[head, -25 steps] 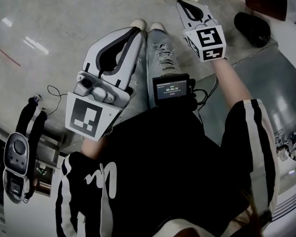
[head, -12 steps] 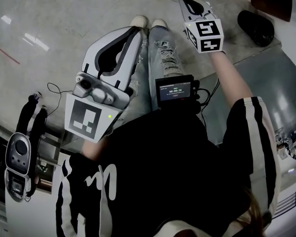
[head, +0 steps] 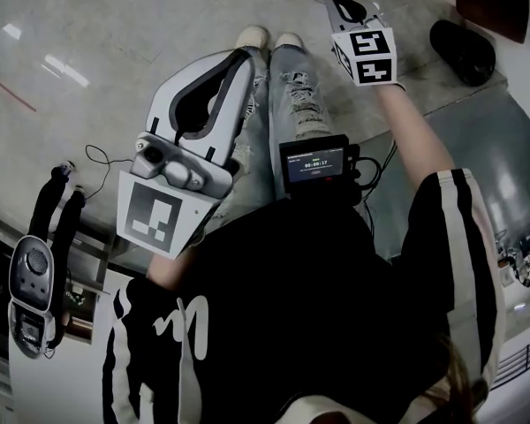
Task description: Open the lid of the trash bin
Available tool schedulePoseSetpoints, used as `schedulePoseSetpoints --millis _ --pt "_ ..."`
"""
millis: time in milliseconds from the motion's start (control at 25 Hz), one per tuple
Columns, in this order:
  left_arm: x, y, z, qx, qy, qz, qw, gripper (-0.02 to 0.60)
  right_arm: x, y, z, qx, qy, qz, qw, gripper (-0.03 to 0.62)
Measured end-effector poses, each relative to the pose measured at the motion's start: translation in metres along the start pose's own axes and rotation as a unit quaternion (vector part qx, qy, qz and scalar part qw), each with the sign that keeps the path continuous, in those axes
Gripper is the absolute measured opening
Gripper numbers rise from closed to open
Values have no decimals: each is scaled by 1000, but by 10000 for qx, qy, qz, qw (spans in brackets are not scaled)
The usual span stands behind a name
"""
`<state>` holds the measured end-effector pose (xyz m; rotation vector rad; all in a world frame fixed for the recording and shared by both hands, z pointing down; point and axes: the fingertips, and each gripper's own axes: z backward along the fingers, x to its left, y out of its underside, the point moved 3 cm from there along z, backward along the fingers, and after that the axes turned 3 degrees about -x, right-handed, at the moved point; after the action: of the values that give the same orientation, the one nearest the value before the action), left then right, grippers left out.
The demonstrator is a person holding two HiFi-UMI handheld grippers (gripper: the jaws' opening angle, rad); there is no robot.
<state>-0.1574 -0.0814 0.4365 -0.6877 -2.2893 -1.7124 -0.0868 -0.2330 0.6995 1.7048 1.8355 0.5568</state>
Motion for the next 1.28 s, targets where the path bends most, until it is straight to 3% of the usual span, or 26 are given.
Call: schedulePoseSetpoints --millis 1280 --pt "2 11 -6 120 -51 216 9997 8 -8 59 -40 1043 227 207 9941 3"
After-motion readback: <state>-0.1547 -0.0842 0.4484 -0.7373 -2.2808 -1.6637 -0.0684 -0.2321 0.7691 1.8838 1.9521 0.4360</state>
